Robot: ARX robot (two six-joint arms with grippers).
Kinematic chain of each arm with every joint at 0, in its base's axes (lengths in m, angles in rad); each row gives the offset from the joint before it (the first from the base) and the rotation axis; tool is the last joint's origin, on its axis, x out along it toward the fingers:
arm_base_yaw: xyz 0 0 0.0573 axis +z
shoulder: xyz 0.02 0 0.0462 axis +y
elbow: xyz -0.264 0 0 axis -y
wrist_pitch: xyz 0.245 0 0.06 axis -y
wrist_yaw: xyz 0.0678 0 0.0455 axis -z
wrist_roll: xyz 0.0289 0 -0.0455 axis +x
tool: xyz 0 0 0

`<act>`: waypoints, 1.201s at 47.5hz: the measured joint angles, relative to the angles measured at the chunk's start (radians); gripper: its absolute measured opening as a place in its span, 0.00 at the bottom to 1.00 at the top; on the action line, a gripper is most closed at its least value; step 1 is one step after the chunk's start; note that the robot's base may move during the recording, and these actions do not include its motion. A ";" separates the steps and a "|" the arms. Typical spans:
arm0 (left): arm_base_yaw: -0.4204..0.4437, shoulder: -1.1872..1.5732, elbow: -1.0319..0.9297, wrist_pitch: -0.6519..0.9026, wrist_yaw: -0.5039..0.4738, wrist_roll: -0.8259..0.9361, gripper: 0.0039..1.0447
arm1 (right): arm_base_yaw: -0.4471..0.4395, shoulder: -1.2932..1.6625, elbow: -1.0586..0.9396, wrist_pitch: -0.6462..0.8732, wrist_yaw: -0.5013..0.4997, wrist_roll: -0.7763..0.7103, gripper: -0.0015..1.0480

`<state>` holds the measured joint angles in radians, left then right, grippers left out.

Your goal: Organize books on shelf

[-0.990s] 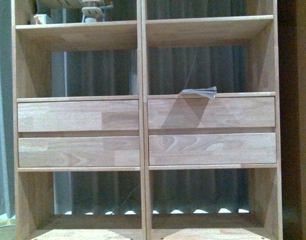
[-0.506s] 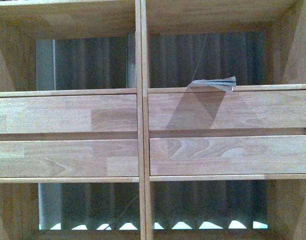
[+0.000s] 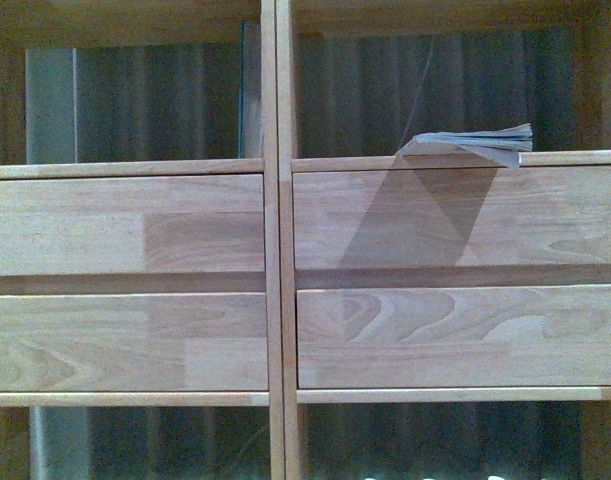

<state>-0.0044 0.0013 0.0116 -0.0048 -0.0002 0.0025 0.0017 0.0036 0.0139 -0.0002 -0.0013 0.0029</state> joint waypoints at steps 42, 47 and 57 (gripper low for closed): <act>0.000 0.000 0.000 0.000 0.001 0.000 0.93 | 0.000 0.000 0.000 0.000 0.000 0.000 0.93; 0.000 0.000 0.000 0.000 0.000 0.000 0.93 | 0.000 0.000 0.000 0.000 0.001 0.000 0.93; 0.000 0.000 0.000 0.000 0.001 0.000 0.93 | 0.000 0.000 0.000 0.000 0.001 0.000 0.93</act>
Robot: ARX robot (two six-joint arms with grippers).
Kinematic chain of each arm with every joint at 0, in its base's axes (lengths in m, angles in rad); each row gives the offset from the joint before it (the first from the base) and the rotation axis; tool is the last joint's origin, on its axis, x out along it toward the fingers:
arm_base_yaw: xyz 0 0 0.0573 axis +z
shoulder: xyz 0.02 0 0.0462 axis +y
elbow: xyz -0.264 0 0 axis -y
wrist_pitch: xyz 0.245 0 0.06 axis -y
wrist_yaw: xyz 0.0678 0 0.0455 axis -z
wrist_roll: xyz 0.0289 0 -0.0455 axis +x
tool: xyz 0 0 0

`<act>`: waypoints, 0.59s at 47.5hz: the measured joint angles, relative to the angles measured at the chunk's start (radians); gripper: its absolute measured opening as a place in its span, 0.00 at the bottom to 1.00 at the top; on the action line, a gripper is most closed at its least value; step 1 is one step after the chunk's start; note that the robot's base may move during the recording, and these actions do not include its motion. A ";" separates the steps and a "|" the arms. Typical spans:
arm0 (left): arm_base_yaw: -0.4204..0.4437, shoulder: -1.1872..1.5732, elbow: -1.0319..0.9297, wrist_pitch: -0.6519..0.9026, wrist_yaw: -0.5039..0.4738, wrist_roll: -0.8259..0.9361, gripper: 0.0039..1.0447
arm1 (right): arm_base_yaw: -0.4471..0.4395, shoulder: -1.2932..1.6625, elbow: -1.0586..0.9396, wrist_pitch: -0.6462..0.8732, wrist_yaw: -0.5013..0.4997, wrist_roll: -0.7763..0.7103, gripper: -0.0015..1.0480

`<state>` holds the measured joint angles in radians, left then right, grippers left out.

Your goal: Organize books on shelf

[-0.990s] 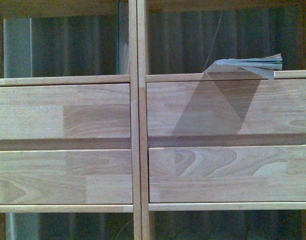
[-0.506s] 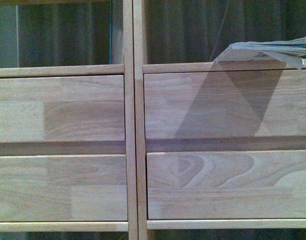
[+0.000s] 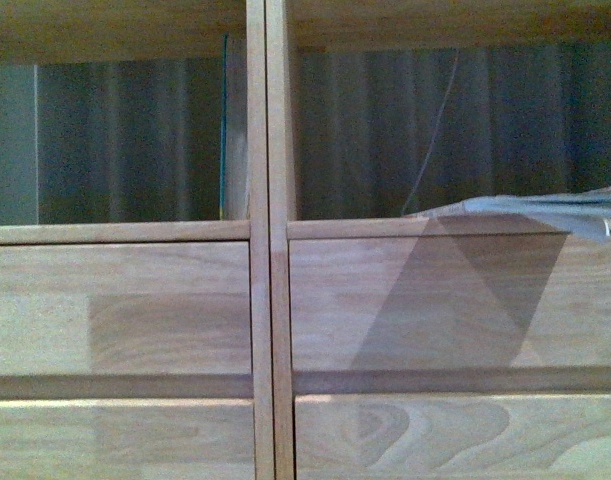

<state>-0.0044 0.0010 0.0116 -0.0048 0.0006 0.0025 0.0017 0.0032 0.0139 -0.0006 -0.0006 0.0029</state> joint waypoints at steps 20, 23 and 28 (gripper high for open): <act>0.000 0.000 0.000 0.000 0.000 0.000 0.93 | 0.000 0.000 0.000 0.000 0.000 0.000 0.93; 0.000 0.000 0.000 0.000 0.000 0.000 0.93 | 0.000 0.000 0.000 0.000 0.000 0.000 0.93; 0.000 0.000 0.000 0.000 0.000 0.000 0.93 | 0.000 0.000 0.000 0.000 0.000 0.000 0.93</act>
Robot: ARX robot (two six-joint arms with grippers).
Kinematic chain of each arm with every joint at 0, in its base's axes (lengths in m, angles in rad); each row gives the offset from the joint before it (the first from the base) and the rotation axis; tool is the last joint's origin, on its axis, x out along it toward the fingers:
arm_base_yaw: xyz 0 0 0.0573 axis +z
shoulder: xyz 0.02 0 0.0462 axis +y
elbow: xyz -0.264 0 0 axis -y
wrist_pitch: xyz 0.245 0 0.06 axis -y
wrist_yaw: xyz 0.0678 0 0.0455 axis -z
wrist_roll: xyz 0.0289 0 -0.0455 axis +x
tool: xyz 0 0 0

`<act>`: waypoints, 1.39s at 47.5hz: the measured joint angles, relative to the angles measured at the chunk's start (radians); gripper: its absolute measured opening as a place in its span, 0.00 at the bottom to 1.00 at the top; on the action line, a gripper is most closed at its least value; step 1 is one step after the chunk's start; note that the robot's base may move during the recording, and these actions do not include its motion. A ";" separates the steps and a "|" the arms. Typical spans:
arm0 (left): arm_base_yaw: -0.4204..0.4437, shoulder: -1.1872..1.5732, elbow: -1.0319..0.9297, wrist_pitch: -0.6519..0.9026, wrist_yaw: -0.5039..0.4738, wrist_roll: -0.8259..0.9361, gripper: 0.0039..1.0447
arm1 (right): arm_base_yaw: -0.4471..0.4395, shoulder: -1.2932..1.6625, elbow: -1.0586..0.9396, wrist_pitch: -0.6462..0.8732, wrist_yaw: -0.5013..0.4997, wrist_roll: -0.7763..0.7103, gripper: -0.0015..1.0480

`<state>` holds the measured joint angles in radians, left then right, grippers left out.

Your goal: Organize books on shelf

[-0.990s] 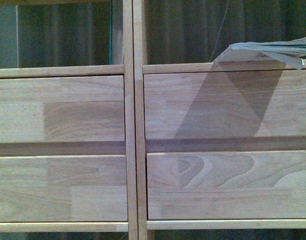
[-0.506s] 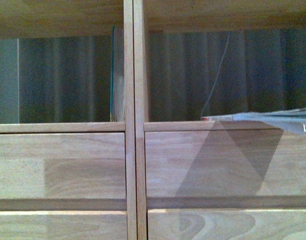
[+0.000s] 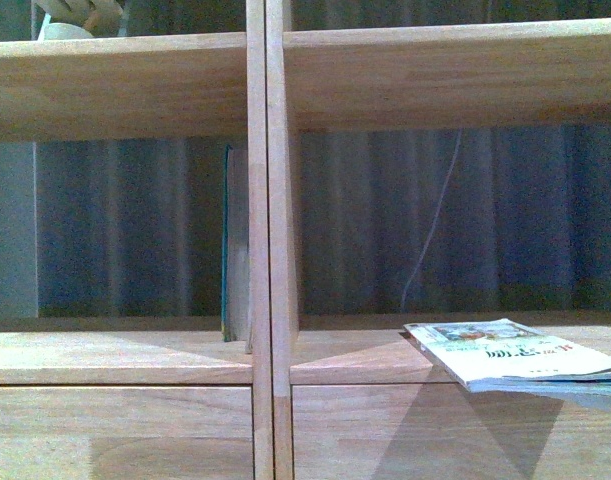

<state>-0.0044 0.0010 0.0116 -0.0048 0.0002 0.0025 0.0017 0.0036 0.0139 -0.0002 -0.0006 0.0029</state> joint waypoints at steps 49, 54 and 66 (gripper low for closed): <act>0.000 0.000 0.000 0.000 0.000 0.000 0.93 | -0.013 1.321 0.688 0.326 -0.278 1.364 0.93; 0.000 0.000 0.000 0.000 0.000 0.000 0.93 | 0.012 1.389 0.729 0.341 -0.263 1.419 0.93; 0.000 0.000 0.000 0.000 0.000 0.000 0.93 | 0.045 1.522 0.861 0.352 -0.213 1.460 0.93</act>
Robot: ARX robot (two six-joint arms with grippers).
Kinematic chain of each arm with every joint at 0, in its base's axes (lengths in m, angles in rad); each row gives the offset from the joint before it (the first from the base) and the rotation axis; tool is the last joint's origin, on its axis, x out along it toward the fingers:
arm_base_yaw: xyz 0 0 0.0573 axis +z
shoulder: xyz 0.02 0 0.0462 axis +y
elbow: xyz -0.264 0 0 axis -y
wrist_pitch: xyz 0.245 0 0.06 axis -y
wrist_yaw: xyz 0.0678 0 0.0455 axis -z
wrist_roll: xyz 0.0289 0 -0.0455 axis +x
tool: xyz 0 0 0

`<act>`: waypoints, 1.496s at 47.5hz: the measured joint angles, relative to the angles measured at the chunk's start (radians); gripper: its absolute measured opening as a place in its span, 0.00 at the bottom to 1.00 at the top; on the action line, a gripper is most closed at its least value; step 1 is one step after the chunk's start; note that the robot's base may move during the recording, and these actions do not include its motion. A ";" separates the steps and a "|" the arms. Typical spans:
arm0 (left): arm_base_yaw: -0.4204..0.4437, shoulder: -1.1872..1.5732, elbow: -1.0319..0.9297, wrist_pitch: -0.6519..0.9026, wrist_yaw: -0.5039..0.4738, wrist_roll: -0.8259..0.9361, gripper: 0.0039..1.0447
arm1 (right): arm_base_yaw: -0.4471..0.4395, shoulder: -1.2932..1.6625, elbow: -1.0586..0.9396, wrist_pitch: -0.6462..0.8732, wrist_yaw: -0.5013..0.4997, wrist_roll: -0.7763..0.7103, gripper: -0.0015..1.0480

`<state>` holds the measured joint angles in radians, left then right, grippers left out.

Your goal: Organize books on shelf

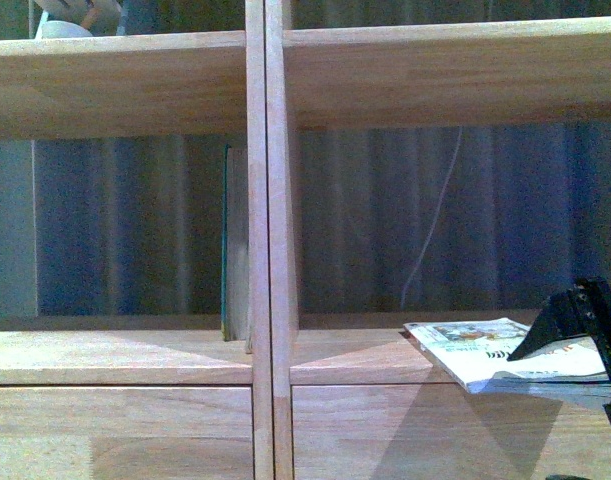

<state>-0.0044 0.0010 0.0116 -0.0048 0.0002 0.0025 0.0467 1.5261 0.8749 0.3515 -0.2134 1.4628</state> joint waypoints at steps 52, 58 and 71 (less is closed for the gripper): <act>0.000 0.000 0.000 0.000 0.000 0.000 0.93 | -0.056 0.161 0.294 -0.142 0.037 -0.153 0.21; 0.000 0.000 0.000 0.000 0.000 0.000 0.93 | -0.058 0.140 0.286 -0.135 0.031 -0.164 0.08; 0.000 0.000 0.000 0.000 0.000 0.000 0.93 | -0.073 0.047 0.216 -0.105 -0.014 -0.217 0.07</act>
<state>-0.0044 0.0010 0.0116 -0.0048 0.0002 0.0025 -0.0265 1.5734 1.0904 0.2462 -0.2276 1.2453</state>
